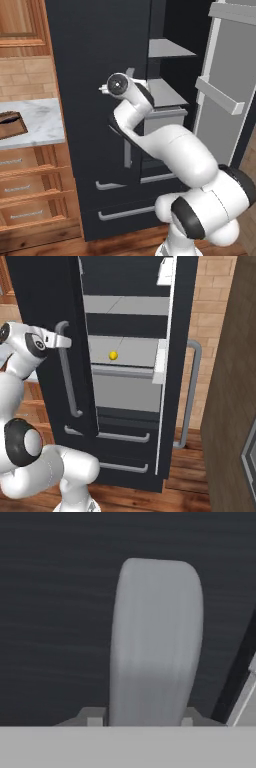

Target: Retrieve a lemon from the fridge and place it on the cutting board with the fish.

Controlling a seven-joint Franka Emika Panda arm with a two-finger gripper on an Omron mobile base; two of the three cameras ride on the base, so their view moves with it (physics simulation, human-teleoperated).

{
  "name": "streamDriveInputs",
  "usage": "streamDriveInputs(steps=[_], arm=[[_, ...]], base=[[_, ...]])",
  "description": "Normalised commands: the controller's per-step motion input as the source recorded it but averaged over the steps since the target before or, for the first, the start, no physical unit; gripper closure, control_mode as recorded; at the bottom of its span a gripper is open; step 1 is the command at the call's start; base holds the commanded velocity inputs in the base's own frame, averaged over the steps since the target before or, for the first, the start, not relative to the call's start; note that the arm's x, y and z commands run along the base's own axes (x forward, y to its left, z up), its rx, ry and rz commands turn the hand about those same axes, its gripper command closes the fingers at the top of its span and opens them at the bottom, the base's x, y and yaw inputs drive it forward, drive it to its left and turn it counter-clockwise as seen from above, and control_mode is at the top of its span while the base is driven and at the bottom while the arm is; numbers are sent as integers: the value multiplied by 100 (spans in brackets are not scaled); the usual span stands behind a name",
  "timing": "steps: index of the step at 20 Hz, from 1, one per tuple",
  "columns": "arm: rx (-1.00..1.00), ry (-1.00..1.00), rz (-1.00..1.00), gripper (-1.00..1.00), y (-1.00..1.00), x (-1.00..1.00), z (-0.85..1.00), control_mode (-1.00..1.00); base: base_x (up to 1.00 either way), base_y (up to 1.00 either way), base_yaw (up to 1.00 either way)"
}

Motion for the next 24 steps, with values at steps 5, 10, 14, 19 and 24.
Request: streamDriveInputs(steps=[5, 10, 14, 19, 24], arm=[[0, 8, -25, 100, 62, -94, 0, -100], [-1, 8, -26, -100, 67, -79, 0, -100], [-4, 3, -19, -100, 46, -54, 0, -100], [-5, 1, -10, -100, 33, -44, 0, -100], [-4, 8, 0, -100, 22, -60, 4, -100]], base=[[0, 0, 0], [0, 0, 0], [0, 0, 0], [0, 0, 0], [0, 0, 0]])
